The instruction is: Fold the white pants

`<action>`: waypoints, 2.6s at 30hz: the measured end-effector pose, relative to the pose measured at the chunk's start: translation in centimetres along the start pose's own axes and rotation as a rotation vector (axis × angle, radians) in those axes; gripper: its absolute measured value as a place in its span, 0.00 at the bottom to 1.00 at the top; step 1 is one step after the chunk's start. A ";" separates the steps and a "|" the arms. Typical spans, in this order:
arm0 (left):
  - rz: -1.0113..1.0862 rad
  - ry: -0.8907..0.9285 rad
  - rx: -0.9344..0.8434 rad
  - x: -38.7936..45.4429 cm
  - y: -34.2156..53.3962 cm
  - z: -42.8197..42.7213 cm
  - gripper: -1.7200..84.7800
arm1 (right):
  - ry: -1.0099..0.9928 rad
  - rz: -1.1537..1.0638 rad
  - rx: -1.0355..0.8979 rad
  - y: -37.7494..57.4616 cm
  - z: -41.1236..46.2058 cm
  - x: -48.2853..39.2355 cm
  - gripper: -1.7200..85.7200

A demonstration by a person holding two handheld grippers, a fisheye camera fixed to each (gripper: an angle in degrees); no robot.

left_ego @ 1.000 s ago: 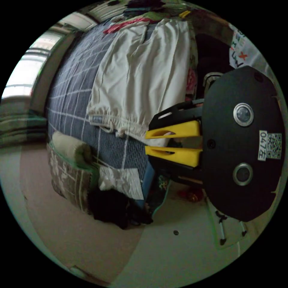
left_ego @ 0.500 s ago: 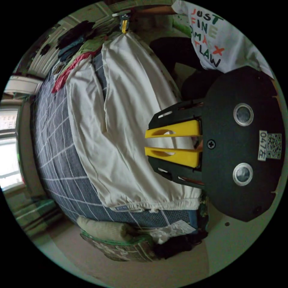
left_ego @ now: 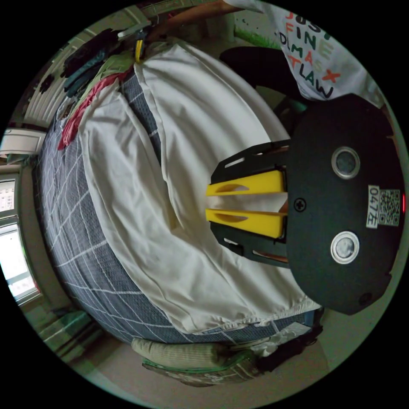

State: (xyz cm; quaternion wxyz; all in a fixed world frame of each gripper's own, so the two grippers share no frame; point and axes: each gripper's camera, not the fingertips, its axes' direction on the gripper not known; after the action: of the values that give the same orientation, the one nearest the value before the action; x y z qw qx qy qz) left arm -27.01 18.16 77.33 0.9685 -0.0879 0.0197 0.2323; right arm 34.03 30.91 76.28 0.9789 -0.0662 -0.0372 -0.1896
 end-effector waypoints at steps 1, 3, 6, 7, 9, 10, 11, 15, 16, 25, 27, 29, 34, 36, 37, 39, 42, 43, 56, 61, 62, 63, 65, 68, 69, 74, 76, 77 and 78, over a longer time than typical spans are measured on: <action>0.002 -0.007 0.020 0.0 0.1 -0.3 0.08 | -0.031 0.000 0.059 0.1 -1.1 -0.1 0.02; -0.008 -0.025 0.058 -0.4 0.2 -1.2 0.08 | -0.080 -0.052 0.267 -0.2 -5.0 -1.5 0.03; -0.067 -0.053 0.104 -2.0 -0.3 -2.3 0.08 | -0.052 -0.086 0.255 -4.4 -4.7 -3.3 0.05; -0.090 -0.056 0.111 -2.5 -0.7 -2.4 0.08 | -0.058 -0.085 0.247 -5.5 -4.2 -3.4 0.05; -0.109 -0.040 0.119 -2.8 -1.1 -2.5 0.08 | -0.049 -0.038 0.221 -9.7 -2.2 -3.4 0.04; -0.105 -0.028 0.127 -2.6 -1.4 -2.5 0.08 | -0.033 -0.009 0.217 -10.6 -1.8 -3.1 0.04; -0.099 -0.025 0.129 -2.3 -1.4 -2.4 0.08 | 0.015 0.052 0.198 -12.0 -1.0 -2.4 0.03; -0.047 -0.052 0.159 0.7 -1.5 -2.1 0.08 | 0.199 0.126 0.188 -10.8 -1.7 -1.2 0.05; -0.043 -0.042 0.182 1.6 -1.6 -2.0 0.08 | 0.231 0.122 0.186 -10.1 -1.9 -1.4 0.06; 0.124 -0.087 0.216 10.1 -5.0 -2.5 0.08 | 0.406 0.098 -0.027 -4.7 1.7 -5.0 0.10; 0.148 -0.084 0.254 11.9 -5.2 -3.3 0.08 | 0.415 0.064 -0.090 -7.1 4.5 -5.4 0.11; 0.162 -0.109 0.276 13.3 -5.6 -3.6 0.08 | 0.411 0.065 -0.076 -8.6 5.1 -5.2 0.10; 0.269 -0.176 0.184 15.7 -10.3 -2.3 0.08 | 0.389 0.180 0.057 -12.3 5.0 -2.1 0.05; 0.319 -0.154 0.172 16.7 -12.8 -2.2 0.08 | 0.450 0.182 0.073 -15.4 5.7 -1.0 0.04; 0.346 -0.143 0.159 17.4 -14.5 -1.9 0.08 | 0.457 0.185 0.071 -16.3 6.0 -0.6 0.04; 0.372 -0.139 0.144 18.5 -16.5 -1.1 0.08 | 0.477 0.215 0.075 -19.6 6.8 1.3 0.03; 0.411 -0.150 0.131 20.6 -18.2 0.8 0.08 | 0.436 0.290 0.090 -23.6 7.8 4.7 0.03; 0.425 -0.148 0.127 21.4 -18.5 1.6 0.08 | 0.429 0.304 0.096 -24.3 7.9 5.2 0.03; 0.437 -0.089 0.063 22.1 -22.3 5.8 0.08 | 0.273 0.250 0.171 -31.5 4.0 9.7 0.10; 0.445 -0.074 0.097 21.4 -20.7 3.8 0.08 | 0.181 0.117 0.275 -27.2 -1.3 4.6 0.11; 0.438 -0.073 0.101 21.1 -20.3 3.5 0.08 | 0.136 0.079 0.309 -25.7 -2.5 3.1 0.09; 0.420 -0.066 0.109 20.4 -19.6 3.0 0.08 | 0.093 0.041 0.334 -24.3 -3.4 1.5 0.08; 0.390 -0.048 0.116 19.1 -18.6 2.4 0.08 | 0.046 -0.007 0.335 -23.2 -3.8 -0.5 0.06; 0.332 -0.060 0.116 16.7 -17.7 2.3 0.08 | -0.026 -0.052 0.288 -23.2 -2.1 -2.6 0.05; 0.311 -0.062 0.101 15.8 -17.6 2.6 0.08 | -0.056 -0.064 0.247 -23.4 -0.7 -3.3 0.05; 0.339 -0.014 0.071 14.2 -18.3 3.4 0.08 | -0.031 -0.062 0.100 -21.9 4.7 -4.5 0.09; 0.407 0.008 0.084 14.8 -20.1 3.3 0.08 | 0.046 -0.079 0.064 -21.1 5.8 -4.2 0.10; 0.425 0.020 0.092 15.1 -20.8 3.2 0.08 | 0.061 -0.097 0.043 -20.6 6.3 -4.1 0.12; 0.457 0.041 0.110 15.9 -22.5 3.0 0.08 | 0.061 -0.114 0.025 -20.2 6.5 -4.1 0.12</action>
State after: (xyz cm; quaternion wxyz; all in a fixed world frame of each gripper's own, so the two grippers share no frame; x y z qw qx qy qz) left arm -2.66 6.04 82.71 0.8935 -0.0328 0.0713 0.4421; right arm 22.30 14.79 84.67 0.9679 -0.0459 -0.0136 -0.2467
